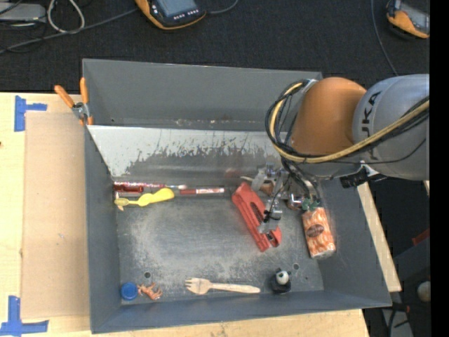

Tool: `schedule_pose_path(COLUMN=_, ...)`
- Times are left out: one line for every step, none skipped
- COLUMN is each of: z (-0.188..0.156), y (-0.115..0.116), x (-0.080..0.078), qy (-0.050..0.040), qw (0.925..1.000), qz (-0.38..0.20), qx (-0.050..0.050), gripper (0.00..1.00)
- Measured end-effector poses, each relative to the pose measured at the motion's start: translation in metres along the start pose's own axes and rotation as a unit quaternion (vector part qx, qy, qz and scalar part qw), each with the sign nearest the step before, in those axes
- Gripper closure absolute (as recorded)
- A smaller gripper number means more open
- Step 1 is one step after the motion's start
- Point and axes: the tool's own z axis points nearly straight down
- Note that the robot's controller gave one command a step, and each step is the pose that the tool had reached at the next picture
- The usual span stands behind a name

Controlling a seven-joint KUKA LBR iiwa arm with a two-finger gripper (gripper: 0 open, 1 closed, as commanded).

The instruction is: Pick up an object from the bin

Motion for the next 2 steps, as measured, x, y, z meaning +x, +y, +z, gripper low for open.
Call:
schedule_pose_path(z=0.008, y=0.010, x=-0.009, qy=-0.0005, qw=0.9981, qz=-0.061, qx=0.000, gripper=0.00)
schedule_pose_path(z=0.036, y=-0.004, x=0.005, qy=-0.0040, qw=0.9998, qz=-0.021, qx=0.000, gripper=0.00)
